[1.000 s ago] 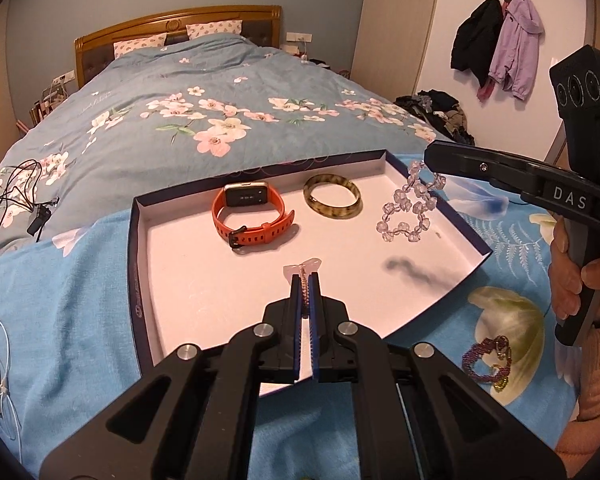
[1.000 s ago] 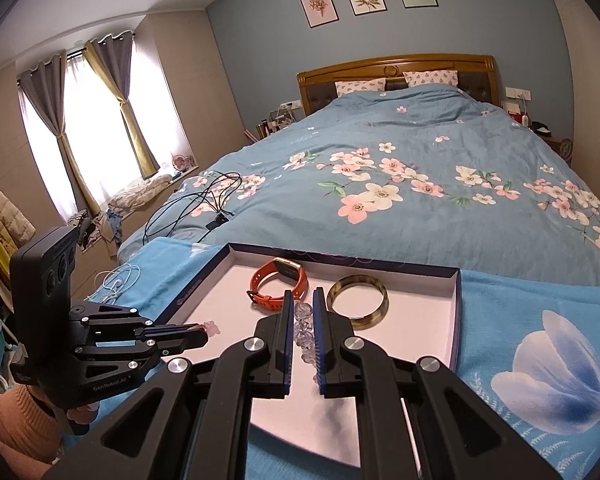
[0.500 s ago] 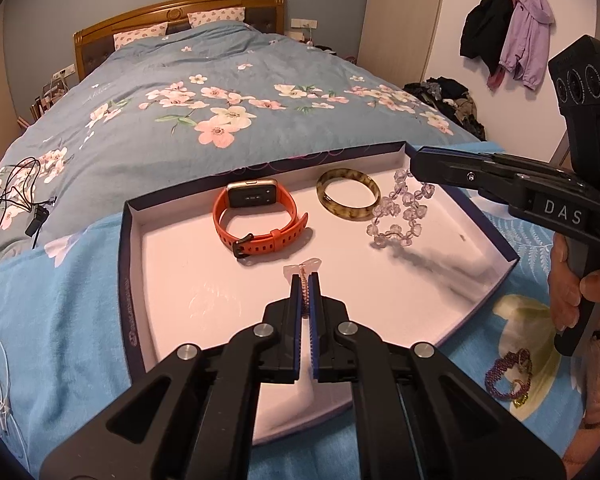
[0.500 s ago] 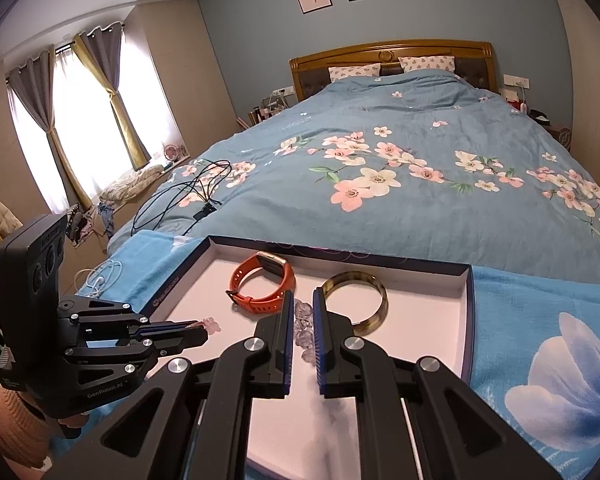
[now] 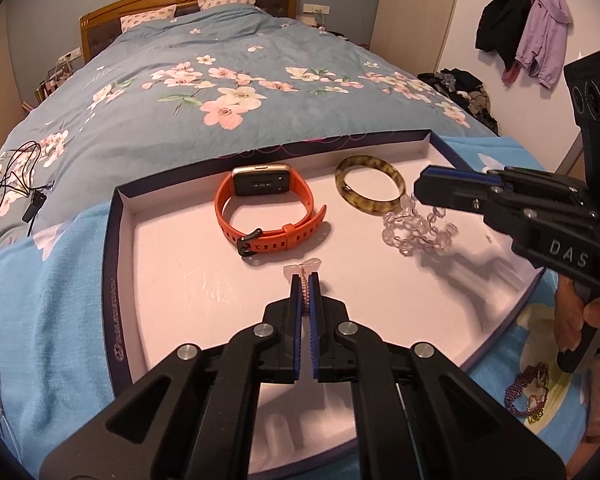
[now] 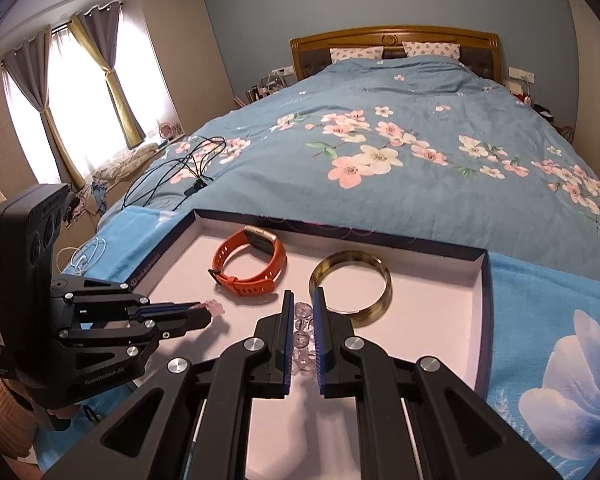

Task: Organize jewelry
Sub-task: 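Carry the crystal bracelet and pink ring into the box lid and release both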

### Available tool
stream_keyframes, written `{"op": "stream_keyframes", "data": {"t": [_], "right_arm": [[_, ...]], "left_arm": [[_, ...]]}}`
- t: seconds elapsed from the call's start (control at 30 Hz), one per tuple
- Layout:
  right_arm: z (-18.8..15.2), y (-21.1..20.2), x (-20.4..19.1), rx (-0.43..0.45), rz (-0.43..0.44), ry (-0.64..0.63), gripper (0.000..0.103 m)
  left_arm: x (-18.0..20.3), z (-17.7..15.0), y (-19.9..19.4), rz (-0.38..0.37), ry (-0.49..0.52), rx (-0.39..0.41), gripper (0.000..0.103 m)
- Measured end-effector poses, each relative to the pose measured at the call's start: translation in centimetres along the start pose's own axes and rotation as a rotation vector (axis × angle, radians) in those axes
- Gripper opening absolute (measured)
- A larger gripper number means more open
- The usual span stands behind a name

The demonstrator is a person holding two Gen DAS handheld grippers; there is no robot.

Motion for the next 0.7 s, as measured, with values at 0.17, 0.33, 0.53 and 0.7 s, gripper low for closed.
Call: {"op": "stream_keyframes", "data": {"t": [0.17,0.33,0.53,0.7], "right_arm": [[-0.2,0.1,0.2,-0.006,-0.003,0.008,0.010],[0.1,-1.6,0.0,0.027,0.015,0.019,0.019],[-0.6,-4.6,0.1,0.053,0.037,0.030,0.029],[-2.4,-7.3,0.2,0.052,0.053,0.023,0.030]], "left_arm": [[-0.3,0.0,0.8,-0.002,-0.011,-0.007,0.005],[-0.4,0.1,0.6,-0.001,-0.016,0.005,0.018],[-1.3,0.5,-1.8,0.036,-0.040,0.071,0.037],[-1.4,0.0,-5.3,0.076,-0.024,0.126,0.044]]}}
Point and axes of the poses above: each gripper's, at about its wrist camera, not at the fingertips, and y roughly the way its jaws point, x to its right, z to its top, the point moved 8 cm from there along y, roughly the way its jaws point, and after that the axes turned 13 degrees about y, right-handed, at the moved point
